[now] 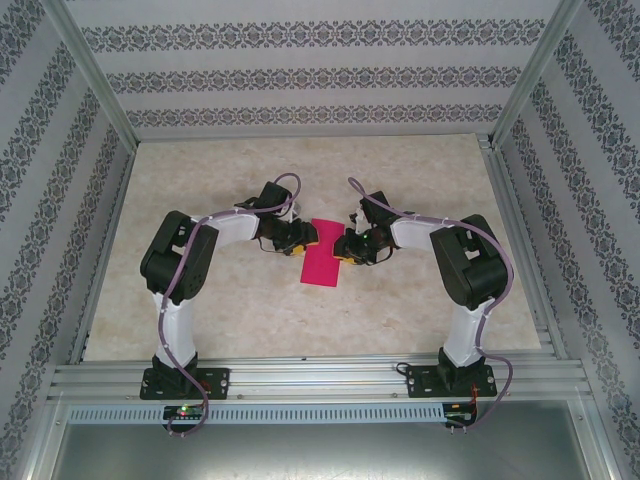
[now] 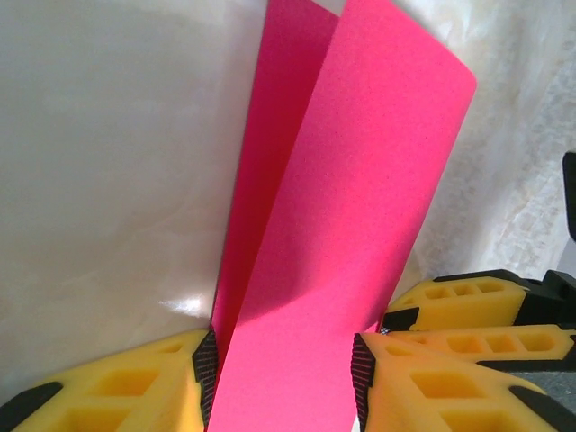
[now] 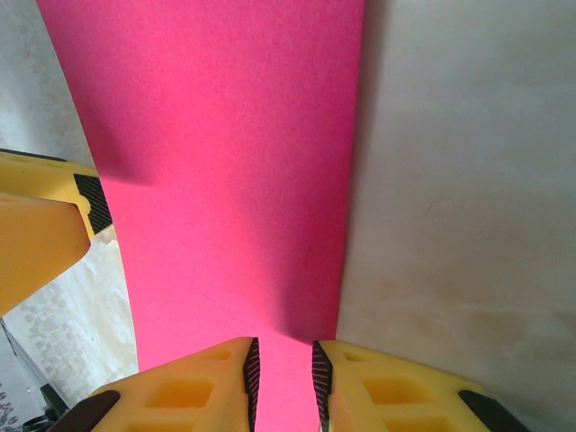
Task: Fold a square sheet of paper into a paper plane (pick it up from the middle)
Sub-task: Fold the triangle a second time at the center of the table.
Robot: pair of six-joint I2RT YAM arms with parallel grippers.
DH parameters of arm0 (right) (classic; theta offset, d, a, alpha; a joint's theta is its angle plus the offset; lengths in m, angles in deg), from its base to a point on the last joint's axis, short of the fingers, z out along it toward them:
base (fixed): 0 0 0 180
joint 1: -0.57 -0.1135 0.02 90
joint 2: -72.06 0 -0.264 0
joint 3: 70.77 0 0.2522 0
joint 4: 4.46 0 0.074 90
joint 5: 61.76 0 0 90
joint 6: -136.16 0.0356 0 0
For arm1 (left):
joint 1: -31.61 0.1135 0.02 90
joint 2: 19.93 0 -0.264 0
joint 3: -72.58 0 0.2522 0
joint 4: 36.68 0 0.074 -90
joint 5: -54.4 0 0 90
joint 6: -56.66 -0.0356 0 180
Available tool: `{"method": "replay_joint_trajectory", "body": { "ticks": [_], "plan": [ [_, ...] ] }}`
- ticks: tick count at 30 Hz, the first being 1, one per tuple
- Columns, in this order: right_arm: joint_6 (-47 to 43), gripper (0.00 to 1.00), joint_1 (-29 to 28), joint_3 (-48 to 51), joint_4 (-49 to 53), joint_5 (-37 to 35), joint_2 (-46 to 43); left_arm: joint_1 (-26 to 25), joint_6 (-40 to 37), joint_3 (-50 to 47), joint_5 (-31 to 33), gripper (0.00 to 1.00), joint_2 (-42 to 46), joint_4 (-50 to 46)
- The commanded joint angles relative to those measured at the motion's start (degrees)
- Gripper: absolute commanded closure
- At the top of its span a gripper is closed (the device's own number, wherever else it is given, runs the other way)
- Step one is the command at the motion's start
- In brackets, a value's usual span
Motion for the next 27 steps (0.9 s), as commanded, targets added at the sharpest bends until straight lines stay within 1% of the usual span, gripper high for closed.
{"method": "replay_joint_trajectory", "body": {
  "ticks": [1, 13, 17, 19, 21, 24, 27],
  "plan": [
    [-1.0, 0.72, -0.66, 1.3, 2.53, -3.48, 3.51, 0.0, 0.82, 0.56, -2.76, 0.55, -1.53, 1.34],
    [0.2, 0.71, -0.05, 1.06, 0.36, -0.99, 2.59, 0.1, 2.42, -0.9, -5.01, 0.65, 0.85, 4.8],
    [0.35, 0.7, 0.05, 0.27, 0.56, -0.52, 1.73, 0.15, 2.61, -1.56, -5.17, 0.71, 1.44, 5.36],
    [0.64, 0.69, 0.03, 0.39, -0.21, -0.21, 0.27, 0.22, 3.16, -1.62, -6.29, 0.8, 1.13, 6.31],
    [0.73, 0.67, 0.21, 0.61, -0.7, -0.02, -1.8, 0.24, 3.19, -1.28, -6.16, 0.86, 0.73, 5.73],
    [0.04, 0.65, 0.15, 1.48, -0.72, -1.32, -6.64, 0.23, 2.73, -0.46, -5.98, 0.89, 0.51, 4.66],
    [-1.19, 0.59, -0.92, 4.0, -1.16, -5.8, -12.1, 0.24, 1.53, 1.02, -5.88, 0.92, 0.68, 2.2]
  ]
}}
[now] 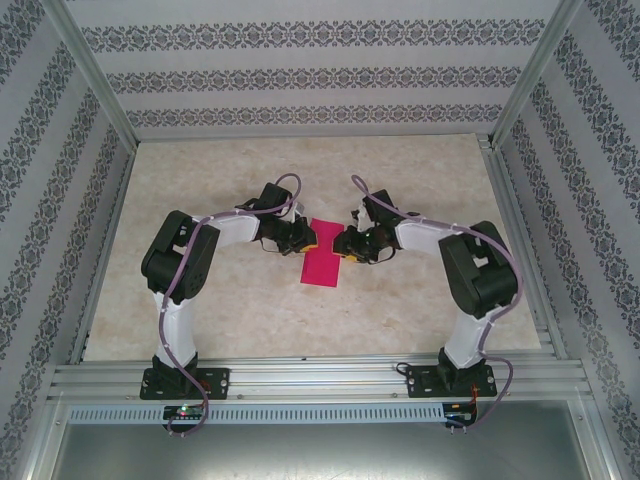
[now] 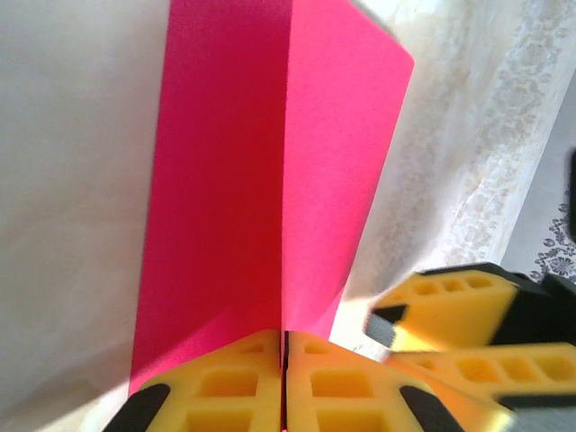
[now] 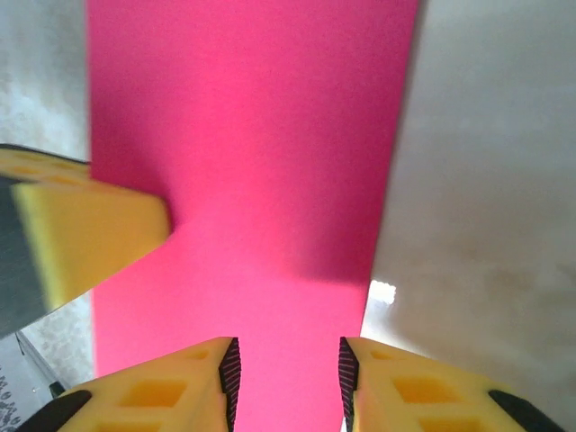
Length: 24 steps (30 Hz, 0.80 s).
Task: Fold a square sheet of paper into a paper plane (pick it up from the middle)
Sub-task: Fold the triangle a second time at the center of the table.
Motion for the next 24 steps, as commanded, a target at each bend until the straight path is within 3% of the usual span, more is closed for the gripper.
{"method": "replay_joint_trajectory", "body": {
  "ticks": [1, 4, 8, 13, 18, 24],
  "plan": [
    [-2.48, 0.58, -1.89, 3.24, -2.52, -5.36, -7.92, 0.22, -2.04, 2.62, -0.94, 0.93, 0.91, -3.13],
    [-6.7, 0.54, -7.69, 7.74, -7.79, -11.42, -12.4, 0.22, -3.28, 4.01, -0.79, 0.92, 0.77, -5.59],
    [-14.33, 0.49, -18.23, 6.86, -6.35, -22.02, -12.87, 0.19, -3.2, 4.18, -1.17, 0.93, 0.45, -5.78],
    [-20.44, 0.41, -31.34, 1.9, -0.95, -45.27, -8.94, 0.22, -2.76, 4.27, -1.2, 0.93, 0.52, -5.76],
    [-20.15, 0.4, -34.11, -3.71, 4.63, -56.18, -4.32, 0.22, -2.95, 4.18, -1.3, 0.92, 0.31, -6.19],
    [-20.75, 0.41, -33.62, -4.7, 4.25, -54.51, -2.01, 0.21, -2.85, 4.35, -1.76, 0.92, 0.04, -6.03]
  ]
}}
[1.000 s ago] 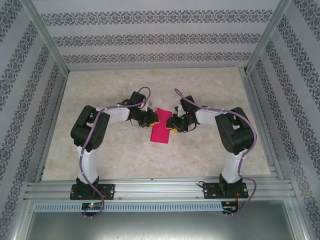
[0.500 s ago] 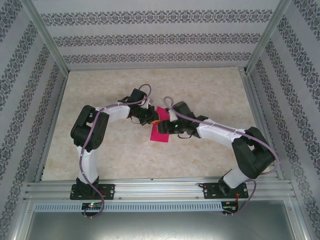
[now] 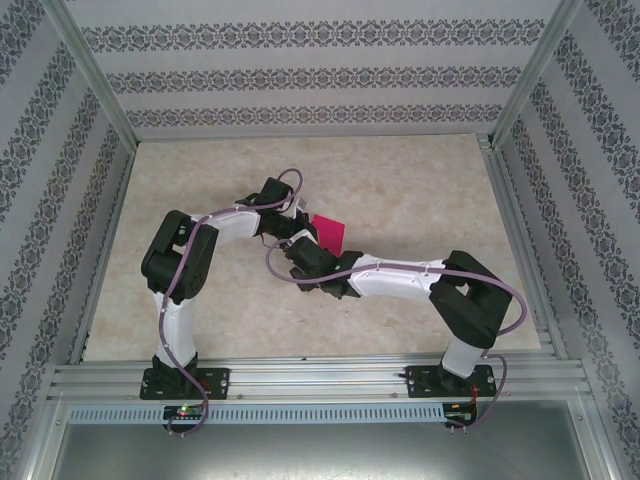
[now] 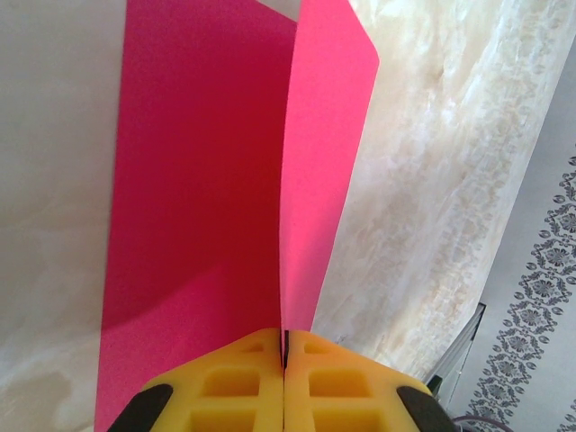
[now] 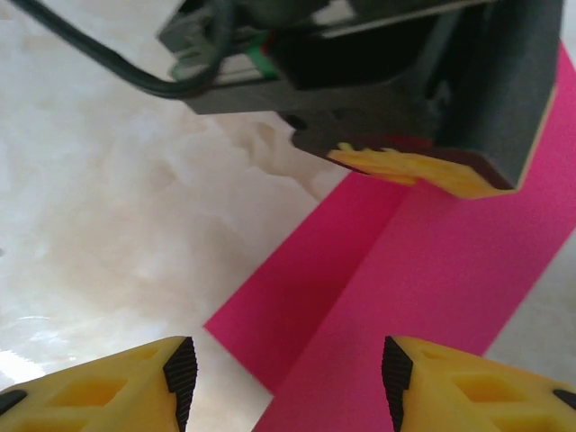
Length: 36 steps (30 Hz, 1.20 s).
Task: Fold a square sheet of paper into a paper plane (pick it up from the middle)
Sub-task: Fold the triangle a second time at the center of the table.
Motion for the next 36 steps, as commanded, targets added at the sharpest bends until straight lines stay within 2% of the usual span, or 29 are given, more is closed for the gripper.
{"method": "replay_joint_trajectory", "body": {
  "ticks": [1, 5, 8, 11, 13, 15, 16, 17, 18, 19, 22, 26, 28, 33, 36],
  "plan": [
    [-1.6, 0.42, 0.04, -2.08, 2.27, -4.06, 1.42, 0.22, -1.25, 1.25, -1.18, 0.92, 0.03, -2.05],
    [-1.57, 0.51, 0.8, -2.97, 2.4, -4.04, 2.25, 0.22, -1.37, 1.35, -1.12, 0.92, -0.05, -2.25],
    [-1.22, 0.64, 1.18, -2.54, 1.73, -3.14, 1.5, 0.15, -1.49, 1.45, -0.99, 0.91, 0.16, -2.57],
    [-0.61, 0.81, 1.77, -1.75, 1.61, -2.39, 0.57, 0.22, -1.98, 2.04, -0.98, 0.89, 0.21, -3.83],
    [-0.15, 0.89, 2.35, -1.01, 1.06, -0.98, -0.03, 0.22, -2.43, 2.39, -0.84, 0.87, 0.49, -4.49],
    [0.44, 0.97, 3.08, -0.48, 1.12, 0.43, -0.86, 0.22, -2.89, 2.67, 0.02, 0.8, 0.9, -5.66],
    [0.79, 0.98, 3.52, 0.1, 0.82, 1.46, -1.63, 0.22, -3.34, 2.94, 0.66, 0.8, 1.11, -6.51],
    [1.12, 1.0, 3.94, 0.83, 0.09, 2.65, -2.57, 0.22, -3.63, 3.08, 1.56, 0.78, 1.45, -7.36],
    [1.51, 1.0, 4.61, 1.67, -0.86, 4.19, -3.4, 0.16, -3.78, 3.05, 2.78, 0.74, 2.01, -8.22],
    [2.18, 1.0, 5.43, 2.56, -2.0, 6.09, -4.26, 0.26, -3.91, 2.93, 4.34, 0.65, 2.91, -9.05],
    [4.01, 1.0, 7.97, 5.1, -5.52, 11.89, -6.6, 0.26, -3.65, 1.11, 10.48, 0.54, 6.3, -11.39],
    [7.63, 1.0, 12.38, 8.1, -10.76, 21.84, -7.94, 0.22, -1.46, -3.83, 16.38, 0.53, 11.48, -11.14],
    [9.41, 1.0, 14.5, 9.53, -13.02, 25.91, -8.08, 0.04, 0.3, -7.34, 15.22, 0.53, 13.72, -7.48],
    [11.88, 1.0, 18.71, 11.9, -16.36, 33.44, -7.49, -2.87, 1.6, -9.68, 11.52, 0.71, 13.77, -4.32],
    [12.95, 1.0, 20.21, 13.42, -18.19, 35.65, -7.04, -5.14, 2.47, -9.98, 11.57, 0.77, 12.85, -3.51]
  ]
}}
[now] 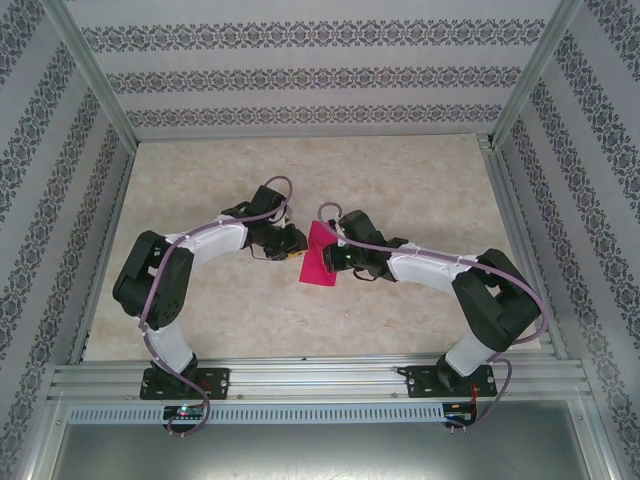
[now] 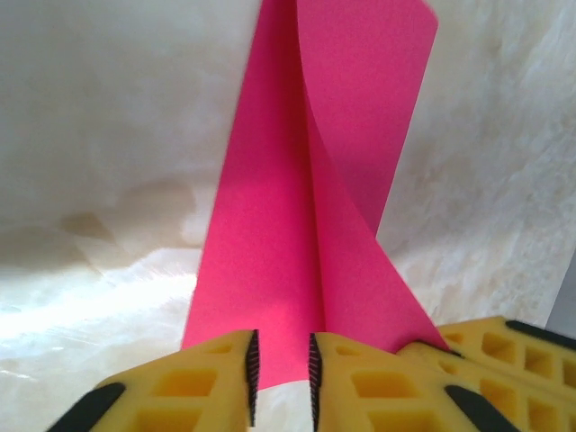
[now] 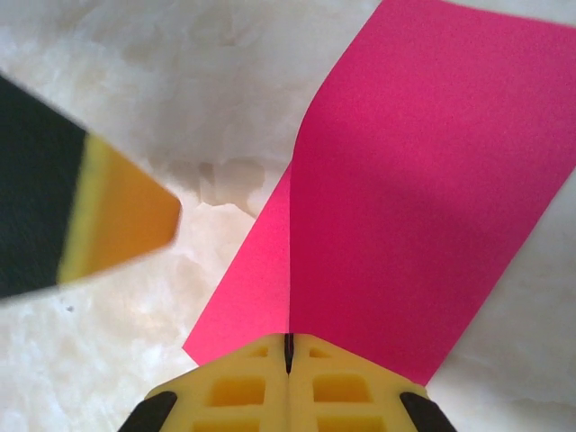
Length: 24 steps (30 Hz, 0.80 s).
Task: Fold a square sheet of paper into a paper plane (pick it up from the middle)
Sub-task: Fold the triangle a second time at the center of the table.
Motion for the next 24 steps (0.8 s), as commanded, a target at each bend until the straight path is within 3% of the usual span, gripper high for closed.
{"method": "replay_joint_trajectory", "body": {
  "ticks": [1, 8, 24],
  "plan": [
    [2.71, 1.0, 1.32, 1.49, -4.07, 6.37, 0.21, -2.83, 1.99, -0.91, -0.21, 0.78, -0.89, 2.9],
    [3.46, 1.0, 1.77, 2.77, -4.8, 7.58, 0.77, -4.82, 5.78, -2.23, -0.54, 0.82, -3.84, 8.19],
    [3.94, 1.0, 2.06, 2.01, -3.55, 9.03, 1.14, -5.03, 3.4, -2.5, 7.57, 0.92, -6.39, 2.6]
  ]
}}
